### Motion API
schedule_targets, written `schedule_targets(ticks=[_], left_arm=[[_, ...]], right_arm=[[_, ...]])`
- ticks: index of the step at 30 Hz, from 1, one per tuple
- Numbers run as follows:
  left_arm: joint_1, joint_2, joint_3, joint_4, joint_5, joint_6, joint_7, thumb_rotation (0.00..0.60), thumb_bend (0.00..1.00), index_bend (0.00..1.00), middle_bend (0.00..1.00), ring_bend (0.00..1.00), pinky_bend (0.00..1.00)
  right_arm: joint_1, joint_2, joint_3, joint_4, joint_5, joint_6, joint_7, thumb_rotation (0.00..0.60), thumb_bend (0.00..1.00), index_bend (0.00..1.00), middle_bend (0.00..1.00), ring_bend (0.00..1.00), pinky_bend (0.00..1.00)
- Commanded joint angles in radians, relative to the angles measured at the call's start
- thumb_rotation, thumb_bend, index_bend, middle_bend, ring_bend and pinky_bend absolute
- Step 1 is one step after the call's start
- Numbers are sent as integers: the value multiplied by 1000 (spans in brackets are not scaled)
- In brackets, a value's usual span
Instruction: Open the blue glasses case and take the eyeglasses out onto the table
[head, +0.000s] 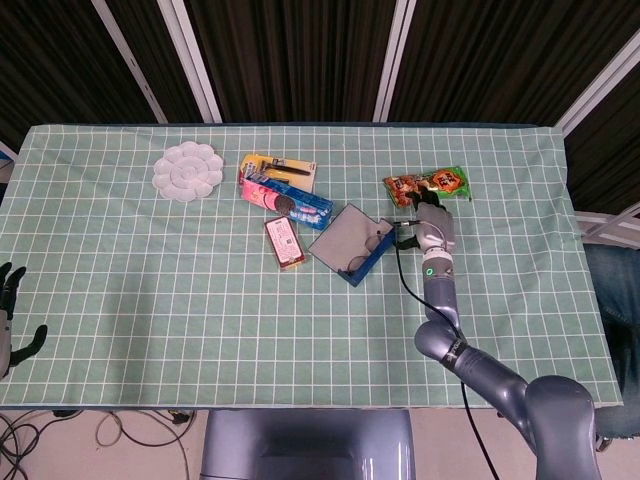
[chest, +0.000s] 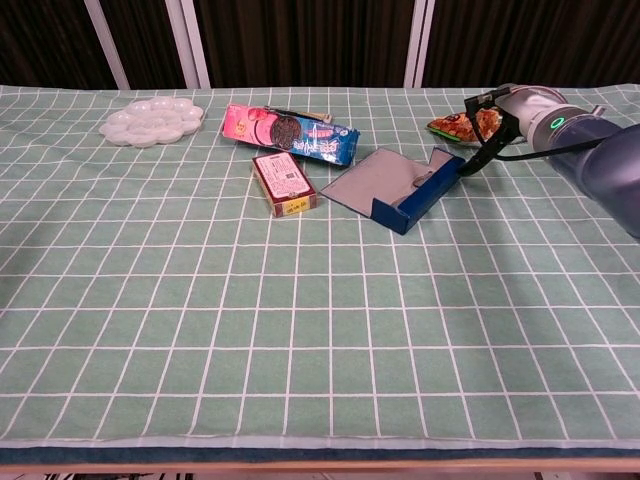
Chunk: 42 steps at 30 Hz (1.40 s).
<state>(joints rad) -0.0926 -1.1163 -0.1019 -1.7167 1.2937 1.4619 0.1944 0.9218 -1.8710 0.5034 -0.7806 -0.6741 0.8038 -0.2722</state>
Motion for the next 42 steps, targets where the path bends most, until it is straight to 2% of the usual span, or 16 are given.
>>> schedule_targets(ticks=[1, 14, 18, 20, 25, 29, 36, 42], left_arm=[[0, 0, 0, 0, 0, 0, 0, 600, 310, 52, 0, 0, 0], [1, -2, -1, 3, 1, 5, 1, 600, 310, 52, 0, 0, 0], [2, -3, -1, 3, 3, 6, 2, 600, 310, 52, 0, 0, 0], [1, -3, -1, 3, 3, 7, 4, 600, 310, 52, 0, 0, 0], [2, -5, -4, 1, 2, 10, 6, 600, 310, 52, 0, 0, 0], [1, -7, -3, -2, 1, 9, 11, 600, 310, 52, 0, 0, 0], [1, -9, -4, -3, -2, 8, 16, 600, 314, 54, 0, 0, 0], [1, -10, -4, -5, -2, 9, 18, 600, 316, 54, 0, 0, 0]], right_arm=[[12, -12, 10, 28, -24, -30, 45, 600, 168, 195, 70, 0, 200], [12, -7, -5, 77, -109, -1, 111, 600, 168, 201, 71, 0, 200], [-11, 24, -31, 54, -142, 29, 90, 600, 177, 211, 77, 0, 200], [-31, 48, -53, 19, -167, 48, 76, 600, 214, 217, 78, 0, 200], [-93, 154, -132, -172, -253, 84, 33, 600, 491, 257, 62, 0, 200], [-128, 281, -193, -385, -267, 65, -68, 600, 645, 259, 20, 0, 199], [-125, 429, -240, -683, -119, 98, -315, 600, 706, 259, 0, 0, 199], [-95, 463, -274, -829, -26, 181, -472, 600, 729, 260, 0, 0, 199]])
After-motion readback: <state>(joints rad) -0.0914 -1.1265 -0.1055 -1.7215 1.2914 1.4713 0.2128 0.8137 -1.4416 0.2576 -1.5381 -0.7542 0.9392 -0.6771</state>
